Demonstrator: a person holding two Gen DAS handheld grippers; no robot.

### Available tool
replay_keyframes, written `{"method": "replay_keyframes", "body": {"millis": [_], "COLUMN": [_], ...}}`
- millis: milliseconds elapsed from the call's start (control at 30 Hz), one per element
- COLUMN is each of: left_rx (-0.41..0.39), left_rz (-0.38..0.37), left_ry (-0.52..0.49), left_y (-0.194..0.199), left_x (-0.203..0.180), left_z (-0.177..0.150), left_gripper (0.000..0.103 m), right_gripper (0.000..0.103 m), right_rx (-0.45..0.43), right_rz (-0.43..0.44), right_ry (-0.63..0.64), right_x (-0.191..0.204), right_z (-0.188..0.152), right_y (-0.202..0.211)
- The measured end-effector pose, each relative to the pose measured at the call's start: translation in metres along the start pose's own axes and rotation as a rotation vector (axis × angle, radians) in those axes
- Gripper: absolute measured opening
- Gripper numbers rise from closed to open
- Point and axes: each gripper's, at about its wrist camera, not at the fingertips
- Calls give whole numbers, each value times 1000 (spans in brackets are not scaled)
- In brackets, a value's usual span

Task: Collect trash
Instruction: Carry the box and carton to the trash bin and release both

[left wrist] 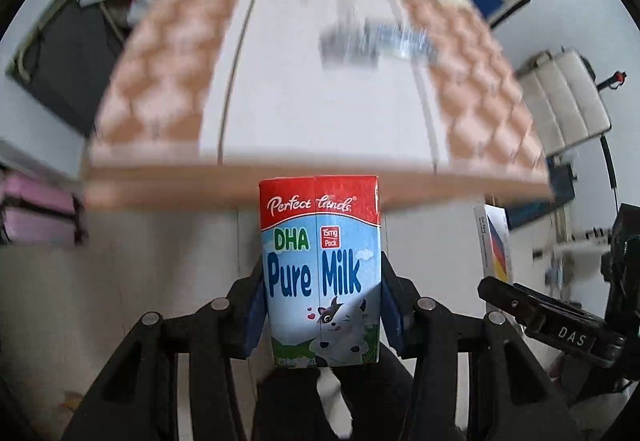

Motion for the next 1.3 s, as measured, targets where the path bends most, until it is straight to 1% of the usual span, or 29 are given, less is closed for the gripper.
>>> {"method": "replay_keyframes", "body": {"millis": [33,100,133,233,300,367,500,567,600,633,667,700,733,767,800,833,867,933,1033,1100,1233,1300], "left_rx": [38,101,139,201,228,266,300,308,311,312,309,308,306,297,281,264,246,215,211,212,212,214], "left_rz": [-4,-16,-27,-33,-43,-80,-109,-103,-96,-90,-84,-80,-68,-56,-37,-15,10,62,107,143,186,193], "left_ry": [9,35,44,70,93,111,143,131,128,132,138,143,151,156,163,166,169,169,145,126,88,83], "left_y": [-20,-55,-81,-149,-196,-245,-323,-347,-360,-370,-378,-381,-383,-384,-384,-382,-380,-375,-367,-360,-343,-333], "left_x": [4,12,16,29,38,47,59,61,62,63,65,70,72,75,79,81,83,89,85,81,69,61], "left_z": [-10,-21,-24,-21,-14,-1,23,30,33,35,36,35,34,32,29,25,20,12,1,-5,-14,-18], "left_gripper": [45,45,45,45,46,47,48,58,72,76,77,79,87,90,93,93,93,93,93,93,93,93], "right_gripper": [80,80,80,80,80,80,80,80,80,80,81,81,81,83,89,103,103,103,103,103,103,103], "right_rx": [27,91,113,160,177,180,175,182,182,174,175,188,193,196,199,199,196,189,188,187,182,175], "right_rz": [3,1,3,-6,-17,-29,-49,-39,-40,-35,-28,-23,-12,0,5,4,2,-31,-88,-125,-205,-242], "right_ry": [-15,-46,-59,-84,-98,-106,-141,-164,-170,-173,-167,-158,-155,-145,-128,-116,-104,-74,-37,-18,13,33], "right_x": [-7,-23,-29,-49,-62,-72,-100,-112,-118,-122,-123,-124,-128,-128,-131,-130,-131,-127,-120,-112,-108,-107], "right_z": [-9,-24,-29,-34,-30,-21,1,14,20,24,33,38,43,45,47,48,46,46,41,44,38,33], "right_y": [-14,-51,-67,-123,-165,-203,-289,-324,-344,-358,-369,-386,-398,-407,-418,-423,-427,-431,-425,-419,-399,-386]}}
Point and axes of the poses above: each gripper's, at about its wrist camera, not at the fingertips, and y roughly against the way its jaws point, x to its left, z to its top, and after that the axes turned 12 degrees about x, right-handed
